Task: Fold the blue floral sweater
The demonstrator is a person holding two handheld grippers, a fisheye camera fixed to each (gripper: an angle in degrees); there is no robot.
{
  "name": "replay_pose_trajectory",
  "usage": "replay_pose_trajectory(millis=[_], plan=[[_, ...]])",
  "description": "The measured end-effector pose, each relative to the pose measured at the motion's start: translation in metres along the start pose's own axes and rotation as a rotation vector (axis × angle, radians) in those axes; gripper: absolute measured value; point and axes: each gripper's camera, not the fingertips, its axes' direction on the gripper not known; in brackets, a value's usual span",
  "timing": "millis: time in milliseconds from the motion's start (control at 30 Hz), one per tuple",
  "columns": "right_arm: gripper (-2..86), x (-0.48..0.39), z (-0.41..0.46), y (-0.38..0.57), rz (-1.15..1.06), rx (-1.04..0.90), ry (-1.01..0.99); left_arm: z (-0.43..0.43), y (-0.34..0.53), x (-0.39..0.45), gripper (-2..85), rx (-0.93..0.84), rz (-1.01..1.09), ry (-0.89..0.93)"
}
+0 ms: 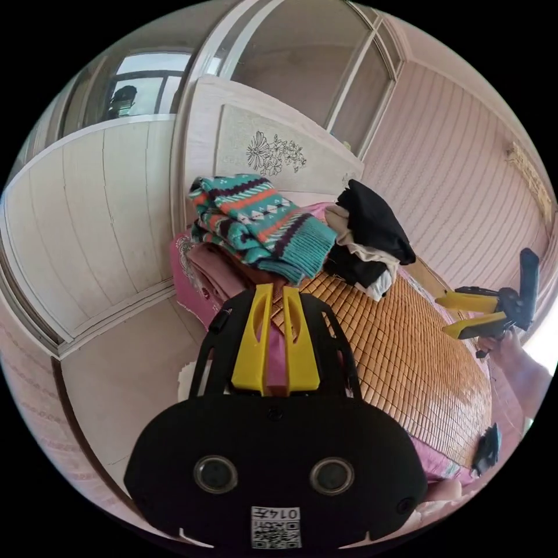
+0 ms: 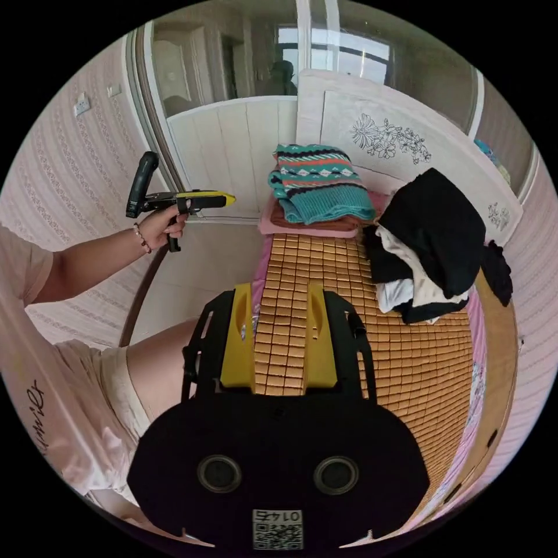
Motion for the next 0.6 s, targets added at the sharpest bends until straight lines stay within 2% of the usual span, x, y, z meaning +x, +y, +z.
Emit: replay_pose_trajectory(millis=[133,400,500,600], plan=[[15.4,-0.005,0.080,-0.101,-0.050,-0.075,0.066,0.019,-0.056,-0.051,8.0,-0.005,-0.081,0.023],[14.9,-0.018,0.219,-0.173,-0.076,-0.180,0.168,0.040,-0.118,-0.106,8.6,-0.064,-0.251,0.068],[10.5,-0.009,0.260,-0.176,0.001,-0.279,0.218,0.032,-0.129,-0.113,7.1,-0.066,-0.260,0.062],[4.2,-0.001,0.253,-0.172,0.045,-0.248,0.239,0.016,-0.143,-0.109,5.1,-0.051,-0.203,0.033]])
